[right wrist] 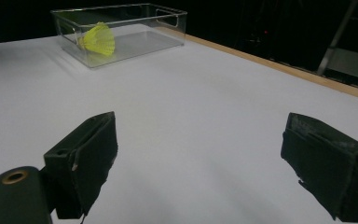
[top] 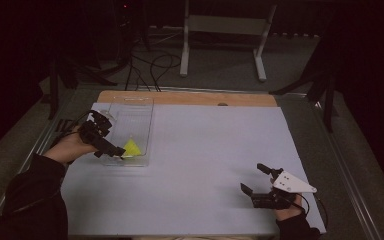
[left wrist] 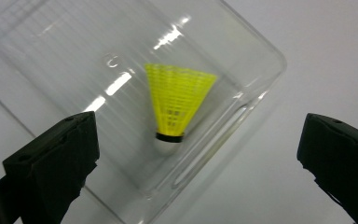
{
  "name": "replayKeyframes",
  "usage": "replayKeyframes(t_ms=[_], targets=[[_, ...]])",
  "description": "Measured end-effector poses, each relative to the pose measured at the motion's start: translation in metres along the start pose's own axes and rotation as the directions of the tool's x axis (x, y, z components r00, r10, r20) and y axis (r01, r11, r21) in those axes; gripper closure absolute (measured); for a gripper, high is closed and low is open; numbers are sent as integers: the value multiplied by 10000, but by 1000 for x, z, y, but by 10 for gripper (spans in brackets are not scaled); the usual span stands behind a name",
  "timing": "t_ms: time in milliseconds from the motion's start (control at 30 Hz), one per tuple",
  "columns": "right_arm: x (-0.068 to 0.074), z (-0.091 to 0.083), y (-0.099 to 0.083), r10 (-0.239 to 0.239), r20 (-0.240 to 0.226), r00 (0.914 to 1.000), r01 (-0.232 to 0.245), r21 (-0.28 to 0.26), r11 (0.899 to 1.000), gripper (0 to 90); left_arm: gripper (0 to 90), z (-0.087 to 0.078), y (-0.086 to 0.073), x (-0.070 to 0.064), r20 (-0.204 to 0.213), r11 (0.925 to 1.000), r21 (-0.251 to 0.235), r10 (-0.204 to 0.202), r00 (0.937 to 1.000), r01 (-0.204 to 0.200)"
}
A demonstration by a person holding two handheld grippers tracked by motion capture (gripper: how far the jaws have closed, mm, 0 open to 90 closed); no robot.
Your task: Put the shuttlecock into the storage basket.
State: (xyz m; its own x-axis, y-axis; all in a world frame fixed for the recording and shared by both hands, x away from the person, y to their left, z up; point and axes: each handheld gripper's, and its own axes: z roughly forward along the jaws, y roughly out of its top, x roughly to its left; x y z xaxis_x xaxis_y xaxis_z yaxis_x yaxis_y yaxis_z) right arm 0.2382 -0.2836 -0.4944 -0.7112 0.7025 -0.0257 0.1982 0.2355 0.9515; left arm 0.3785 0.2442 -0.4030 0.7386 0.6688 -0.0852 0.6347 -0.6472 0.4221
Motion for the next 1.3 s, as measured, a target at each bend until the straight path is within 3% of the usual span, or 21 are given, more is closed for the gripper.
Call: replayKeyframes(t_ms=[367, 800, 1033, 1300], targets=[[0, 0, 0, -29, 11, 10000, 29, -12, 10000, 107, 0, -3, 4, -8, 229, 9994, -339, 50, 9997, -42], [0, -1, 0, -41, -15, 10000, 41, 20, 10000, 107, 0, -7, 11, -25, 312, 9964, -724, 455, 9985, -432], [1, 0, 1, -50, -9, 10000, 50, 52, 10000, 107, 0, -10, 11, -43, 278, 9860, -1481, 814, 9963, -764], [1, 0, 1, -58, 5, 10000, 58, 54, 10000, 107, 0, -7, 5, -63, 506, 9741, -1909, 1331, 9898, -1212]])
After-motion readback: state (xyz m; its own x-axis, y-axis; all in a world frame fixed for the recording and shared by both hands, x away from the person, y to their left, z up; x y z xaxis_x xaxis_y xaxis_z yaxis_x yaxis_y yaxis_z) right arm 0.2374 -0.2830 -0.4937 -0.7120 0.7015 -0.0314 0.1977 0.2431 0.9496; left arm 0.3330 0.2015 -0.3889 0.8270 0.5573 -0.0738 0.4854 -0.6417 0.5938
